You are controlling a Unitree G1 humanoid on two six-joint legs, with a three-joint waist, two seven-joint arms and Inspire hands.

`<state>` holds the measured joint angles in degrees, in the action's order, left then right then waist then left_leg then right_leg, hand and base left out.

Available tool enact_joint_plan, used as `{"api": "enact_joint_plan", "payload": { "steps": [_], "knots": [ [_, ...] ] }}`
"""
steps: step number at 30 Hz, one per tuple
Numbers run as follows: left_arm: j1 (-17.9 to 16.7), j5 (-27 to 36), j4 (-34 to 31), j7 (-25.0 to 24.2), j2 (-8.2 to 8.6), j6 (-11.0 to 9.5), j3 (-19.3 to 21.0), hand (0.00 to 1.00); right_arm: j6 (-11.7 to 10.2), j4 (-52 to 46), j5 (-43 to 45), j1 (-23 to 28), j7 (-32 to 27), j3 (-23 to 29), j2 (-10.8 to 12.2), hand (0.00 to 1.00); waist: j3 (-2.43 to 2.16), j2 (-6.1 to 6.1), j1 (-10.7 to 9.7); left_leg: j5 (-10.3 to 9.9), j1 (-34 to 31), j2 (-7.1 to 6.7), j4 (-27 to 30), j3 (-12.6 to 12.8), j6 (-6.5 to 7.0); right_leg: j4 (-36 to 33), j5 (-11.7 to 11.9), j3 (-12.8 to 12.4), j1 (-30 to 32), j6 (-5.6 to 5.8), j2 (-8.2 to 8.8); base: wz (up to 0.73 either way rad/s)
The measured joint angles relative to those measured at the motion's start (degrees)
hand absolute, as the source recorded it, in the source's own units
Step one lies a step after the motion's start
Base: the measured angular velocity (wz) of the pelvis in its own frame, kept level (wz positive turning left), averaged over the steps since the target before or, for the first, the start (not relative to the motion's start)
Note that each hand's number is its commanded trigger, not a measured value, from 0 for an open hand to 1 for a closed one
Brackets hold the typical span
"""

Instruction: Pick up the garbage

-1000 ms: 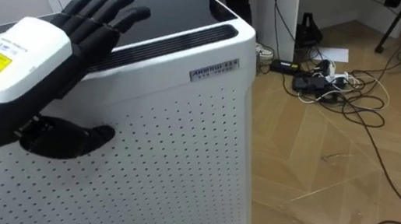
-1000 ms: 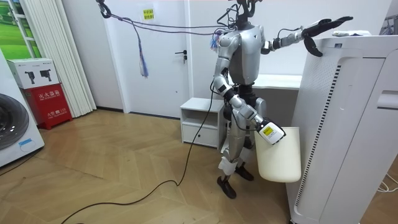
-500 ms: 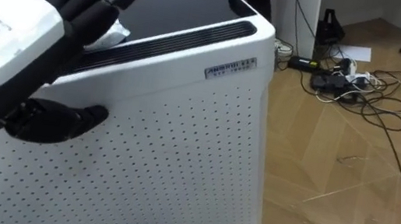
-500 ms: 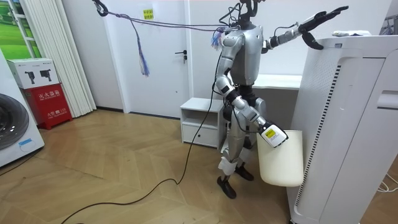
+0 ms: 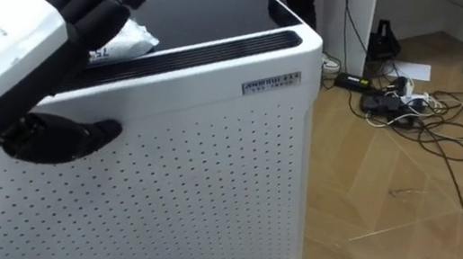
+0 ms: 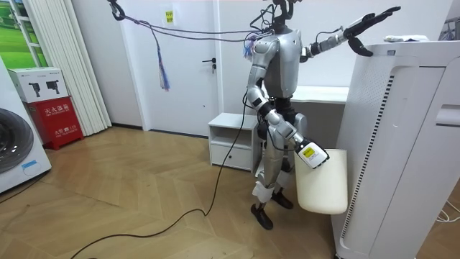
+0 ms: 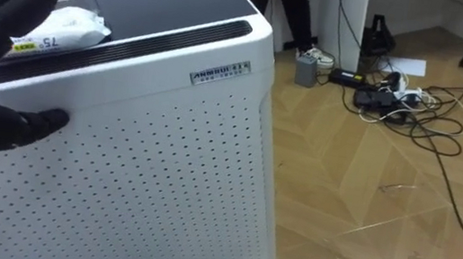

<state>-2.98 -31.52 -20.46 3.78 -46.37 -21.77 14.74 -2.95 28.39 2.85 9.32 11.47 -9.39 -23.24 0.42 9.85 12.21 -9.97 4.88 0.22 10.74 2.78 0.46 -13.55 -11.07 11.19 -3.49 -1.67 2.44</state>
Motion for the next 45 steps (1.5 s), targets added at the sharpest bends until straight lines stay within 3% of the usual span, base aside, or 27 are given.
{"api": "enact_joint_plan", "payload": {
  "steps": [4, 16, 21, 28, 32, 38, 45],
  "knots": [
    [0.01, 1.31, 2.7, 0.0, 0.01, 0.02, 0.01, 0.0, 0.69, -1.37, 0.2, 0.01, 0.62, 0.14, -0.05, 1.0, -0.13, 0.18, -0.95, 0.16, -0.09, -0.01, 0.02, 0.09, -0.26, -1.33, -0.47, -0.09, 0.91, -0.19, 0.16, -0.01],
    [0.22, 4.77, 7.13, -0.02, 0.0, 0.89, 0.16, 0.0, 1.86, -5.12, 0.37, 0.25, 2.35, 0.05, -0.62, 1.0, -0.16, 0.4, -1.09, 0.94, -1.2, 0.13, 0.09, 0.27, -1.18, -4.38, -1.45, -0.34, 3.92, -1.12, 0.29, -0.02],
    [0.54, 9.04, 8.22, -1.94, -0.02, 1.84, 0.3, 0.0, 3.3, -5.12, 0.54, 0.25, 2.56, 0.05, -1.24, 1.0, -0.35, 0.81, -1.0, 0.97, -1.61, 0.13, 0.08, 0.19, -1.21, -4.77, -1.52, -0.37, 4.4, -1.23, 0.29, 0.01],
    [4.28, 13.43, 10.72, -7.67, -0.2, 3.61, 0.3, 0.0, 4.99, -6.2, 2.3, 0.27, 3.08, 0.14, -1.27, 1.0, -0.25, 0.68, -0.9, 1.08, -2.11, 0.1, 0.2, 0.21, -1.39, -6.22, -2.25, -0.34, 5.37, -1.46, 0.49, 0.01],
    [7.57, 15.27, 13.15, -13.05, -1.7, 4.0, 0.29, 0.0, 5.12, -7.41, 4.05, 0.26, 4.95, 0.75, -1.33, 1.0, 0.02, 1.25, -1.03, 1.16, -2.26, 0.2, 0.57, 0.06, -1.52, -6.16, -2.16, -0.32, 5.33, -1.6, 0.35, 0.01],
    [11.59, 17.77, 17.26, -19.63, -1.69, 4.64, 0.27, 0.0, 5.65, -7.41, 4.57, 0.26, 6.71, 1.6, -1.15, 1.0, 0.31, 2.15, -1.23, 1.36, -2.3, 0.28, 0.58, 0.08, -1.67, -6.29, -2.16, -0.37, 5.5, -1.69, 0.32, 0.0],
    [16.57, 19.57, 19.56, -28.65, -1.69, 11.01, -0.02, 0.0, 7.26, -7.4, 4.52, 0.16, 6.93, 1.62, -1.2, 1.0, 0.33, 2.22, -2.19, 1.66, -2.33, 0.5, 0.56, 0.4, -1.86, -6.28, -2.14, -0.38, 5.56, -1.73, 0.1, 0.0]
  ]
}}
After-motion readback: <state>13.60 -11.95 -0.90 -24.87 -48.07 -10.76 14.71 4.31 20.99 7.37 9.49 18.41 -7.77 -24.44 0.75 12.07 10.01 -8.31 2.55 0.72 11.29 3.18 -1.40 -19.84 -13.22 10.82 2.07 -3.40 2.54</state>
